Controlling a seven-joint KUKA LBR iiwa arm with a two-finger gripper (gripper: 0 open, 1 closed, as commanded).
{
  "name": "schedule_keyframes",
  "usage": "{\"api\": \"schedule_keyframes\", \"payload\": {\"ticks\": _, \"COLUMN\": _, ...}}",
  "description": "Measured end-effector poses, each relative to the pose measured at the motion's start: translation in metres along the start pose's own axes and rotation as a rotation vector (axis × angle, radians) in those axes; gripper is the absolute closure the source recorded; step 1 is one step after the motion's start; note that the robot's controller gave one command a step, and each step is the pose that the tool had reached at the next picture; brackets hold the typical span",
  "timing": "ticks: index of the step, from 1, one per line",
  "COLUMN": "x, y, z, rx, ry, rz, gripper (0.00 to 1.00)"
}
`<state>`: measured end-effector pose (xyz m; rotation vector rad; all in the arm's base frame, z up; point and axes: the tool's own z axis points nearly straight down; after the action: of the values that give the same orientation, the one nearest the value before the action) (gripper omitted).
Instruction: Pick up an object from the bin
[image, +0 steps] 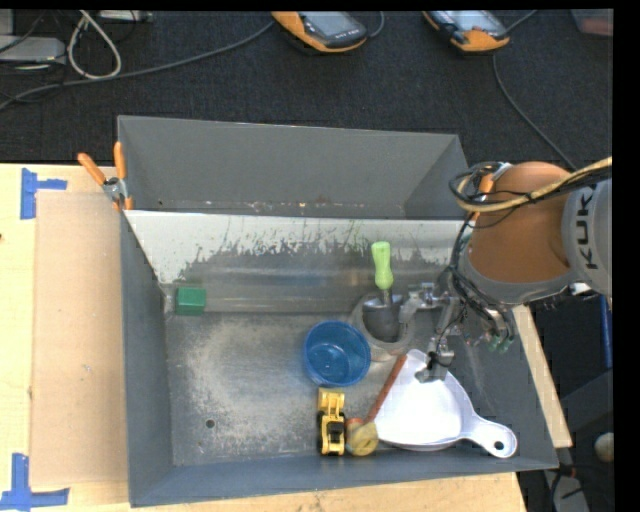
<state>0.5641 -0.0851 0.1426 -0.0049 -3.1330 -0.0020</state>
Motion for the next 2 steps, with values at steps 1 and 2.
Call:
{"api": "schedule_keyframes", "payload": {"ticks": 1, "x": -0.002, "y": 0.0, "z": -0.004, "rx": 0.001, "ry": -0.007, "rz": -0.002, "gripper": 0.0}}
{"api": "schedule_keyframes", "payload": {"ticks": 2, "x": -0.048, "y": 0.026, "z": 0.006, "rx": 0.002, "ry": -0.007, "rz": 0.008, "gripper": 0.0}}
